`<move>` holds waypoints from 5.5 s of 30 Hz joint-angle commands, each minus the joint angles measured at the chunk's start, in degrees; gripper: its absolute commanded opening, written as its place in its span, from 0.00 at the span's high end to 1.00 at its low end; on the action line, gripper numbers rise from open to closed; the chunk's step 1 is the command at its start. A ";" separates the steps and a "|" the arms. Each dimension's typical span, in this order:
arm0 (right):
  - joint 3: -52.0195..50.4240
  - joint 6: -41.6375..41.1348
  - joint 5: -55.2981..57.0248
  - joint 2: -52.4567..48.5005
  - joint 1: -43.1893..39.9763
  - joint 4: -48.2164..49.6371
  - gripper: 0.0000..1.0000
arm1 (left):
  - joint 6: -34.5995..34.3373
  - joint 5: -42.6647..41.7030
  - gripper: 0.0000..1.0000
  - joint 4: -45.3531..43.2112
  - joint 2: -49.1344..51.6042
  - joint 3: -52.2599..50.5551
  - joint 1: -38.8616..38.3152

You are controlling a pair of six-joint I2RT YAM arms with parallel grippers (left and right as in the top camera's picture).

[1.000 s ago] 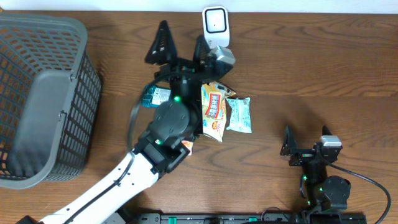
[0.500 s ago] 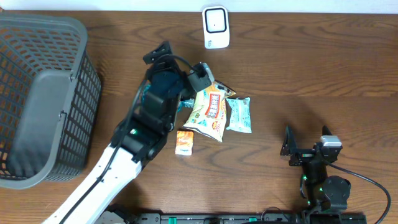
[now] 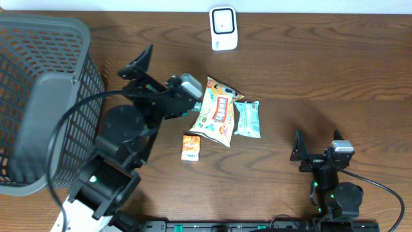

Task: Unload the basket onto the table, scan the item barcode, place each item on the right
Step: 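Withdraw the left gripper back toward the basket side, then move the right gripper over the green pack on the table, then grasp the green pack with the right gripper and lift it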

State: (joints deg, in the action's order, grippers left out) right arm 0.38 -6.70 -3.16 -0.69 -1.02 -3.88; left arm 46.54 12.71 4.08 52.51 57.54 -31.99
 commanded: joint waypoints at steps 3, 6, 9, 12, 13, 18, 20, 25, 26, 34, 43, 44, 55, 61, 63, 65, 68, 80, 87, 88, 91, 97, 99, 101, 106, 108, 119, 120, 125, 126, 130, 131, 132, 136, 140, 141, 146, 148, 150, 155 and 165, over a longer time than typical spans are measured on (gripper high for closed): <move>-0.07 0.37 0.04 0.31 -0.48 -0.22 0.01 | -2.27 -1.62 0.00 -0.04 -4.39 0.81 4.61; -0.07 0.37 0.04 0.31 -0.48 -0.22 0.01 | -5.33 -3.67 0.00 -0.02 -7.48 0.81 9.01; -0.07 0.37 0.04 0.31 -0.48 -0.22 0.01 | -8.26 -6.19 0.00 -0.02 -9.97 0.81 13.03; -0.07 -0.48 -0.70 0.31 -0.48 0.00 0.01 | -9.51 -7.41 0.00 -0.02 -12.66 0.81 16.83; -0.07 -2.36 -1.57 0.31 -0.48 -0.04 0.01 | -10.19 -7.41 0.00 -0.04 -13.55 0.81 17.92; -0.07 -23.93 -9.55 0.31 -0.39 0.42 0.01 | -11.34 -7.82 0.00 0.02 -18.08 0.81 21.84; -0.07 -31.95 -16.92 0.31 -0.39 0.98 0.01 | -11.34 -7.82 0.00 0.11 -19.52 0.81 22.60; -0.07 -39.36 -33.05 0.31 -0.39 1.38 0.01 | -12.13 -7.82 0.00 0.26 -22.82 0.81 23.26; -0.07 -41.68 -33.44 0.31 -0.39 1.49 0.01 | -12.63 -7.82 0.00 0.26 -23.26 0.81 23.26; -0.07 -53.57 -32.83 0.31 -0.44 1.92 0.01 | -13.03 -7.80 0.00 0.39 -27.58 0.76 23.26; -0.07 -55.91 -38.64 0.31 -0.39 3.10 0.01 | -13.05 -7.80 0.00 0.39 -35.60 0.76 23.26; -0.07 -57.53 -39.12 0.31 -0.39 4.74 0.01 | -13.05 -7.80 0.00 0.39 -36.37 0.76 23.26; 9.92 -56.35 -45.99 -0.52 -0.39 23.15 0.01 | -13.38 -7.85 0.00 -0.44 -38.34 0.76 23.26; 28.17 -38.27 -44.57 -8.92 -0.39 1.51 0.01 | -17.97 -7.96 0.00 -3.76 -38.34 0.79 23.23; 34.64 -31.95 -42.80 -13.90 -0.39 -7.19 0.01 | -17.99 -8.09 0.00 -5.29 -38.34 0.85 23.23; 40.37 -26.56 -41.13 -19.37 -0.39 -14.62 0.01 | -18.56 -8.04 0.00 -6.10 -38.34 1.14 23.23; 47.15 -20.96 -38.66 -27.54 -0.15 -23.26 0.01 | -24.57 -8.02 0.00 -6.05 -38.34 1.62 23.23; 57.70 -20.50 5.64 -50.07 30.53 -37.09 0.01 | -28.24 -8.24 0.00 -6.54 -40.02 1.73 23.23; 58.31 -28.26 32.68 -67.38 47.12 -37.86 0.01 | -28.26 -8.26 0.00 -5.84 -48.81 1.73 23.23; 59.01 -28.89 32.63 -70.25 47.10 -37.70 0.01 | -28.26 -8.26 0.00 -5.66 -50.34 1.73 23.23; 63.21 -29.09 31.52 -79.36 46.01 -38.82 0.01 | -28.28 -7.28 0.00 -5.14 -52.30 3.02 23.21; 75.82 -30.23 34.51 -91.97 45.81 -45.35 0.01 | -28.26 -7.17 0.00 -2.16 -52.15 4.15 23.30; 78.64 -30.91 36.85 -94.44 45.53 -48.02 0.03 | -28.24 -7.17 0.00 -2.16 -52.15 4.15 23.30; 79.56 -31.54 38.27 -95.86 44.92 -49.99 0.06 | -28.24 -7.17 0.00 -2.16 -52.15 4.15 23.30; 79.54 -35.32 38.10 -97.29 42.01 -54.93 0.07 | -28.24 -7.17 0.00 -0.87 -52.15 4.15 23.30; 79.49 -35.52 36.59 -97.92 40.98 -55.06 0.08 | -28.24 -7.17 0.00 -0.50 -52.15 4.04 23.30; 79.49 -35.52 37.53 -110.97 40.41 -54.58 0.16 | -28.24 -7.17 0.00 -0.94 -52.15 4.04 23.30; 79.49 -35.50 37.53 -112.28 40.35 -54.36 0.16 | -28.24 -7.19 0.00 -0.94 -52.15 4.04 23.30; 79.49 -35.50 37.07 -116.34 40.41 -52.43 0.15 | -28.26 -7.19 0.00 -0.90 -52.15 4.04 23.30; 79.49 -35.52 37.03 -116.50 40.48 -52.04 0.15 | -28.26 -7.19 0.00 -0.90 -52.15 4.04 23.30; 79.49 -35.50 34.32 -116.58 40.48 -50.16 0.16 | -28.26 -7.19 0.00 -0.90 -52.15 4.04 23.30; 79.49 -35.47 33.59 -116.58 40.48 -49.77 0.16 | -28.26 -7.19 0.00 -0.90 -52.15 4.04 23.30; 79.49 -35.47 32.94 -116.58 40.48 -49.35 0.16 | -28.26 -7.19 0.00 -0.87 -52.15 4.04 23.30; 79.49 -35.47 32.37 -116.58 40.44 -48.37 0.16 | -28.26 -7.19 0.00 -0.87 -52.15 4.04 23.30; 79.67 -35.43 29.53 -116.52 40.35 -48.24 0.15 | -28.28 -7.21 0.00 -0.83 -52.15 4.04 23.30; 79.97 -35.43 28.57 -116.34 40.30 -48.50 0.16 | -28.28 -7.23 0.00 -0.68 -52.15 4.04 23.30; 82.49 -34.36 21.92 -113.81 39.08 -48.83 0.17 | -28.72 -7.85 0.00 -0.46 -52.15 3.80 23.30; 82.79 -34.34 21.90 -112.93 38.77 -48.48 0.19 | -28.72 -7.87 0.00 -0.46 -52.15 3.76 23.30; 82.68 -34.36 25.05 -112.89 38.77 -48.81 0.22 | -28.72 -7.85 0.00 -0.46 -52.15 3.76 23.30; 81.15 -33.51 29.88 -114.57 39.54 -48.48 0.22 | -28.70 -7.85 0.00 -0.48 -52.15 3.76 23.30; 81.11 -33.51 30.05 -121.59 40.61 -48.59 0.34 | -28.68 -7.82 0.00 -0.46 -52.15 3.76 23.30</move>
State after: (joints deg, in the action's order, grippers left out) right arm 81.67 -40.29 25.43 -119.66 38.96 -52.14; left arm 18.17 5.02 3.86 0.25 61.58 -8.99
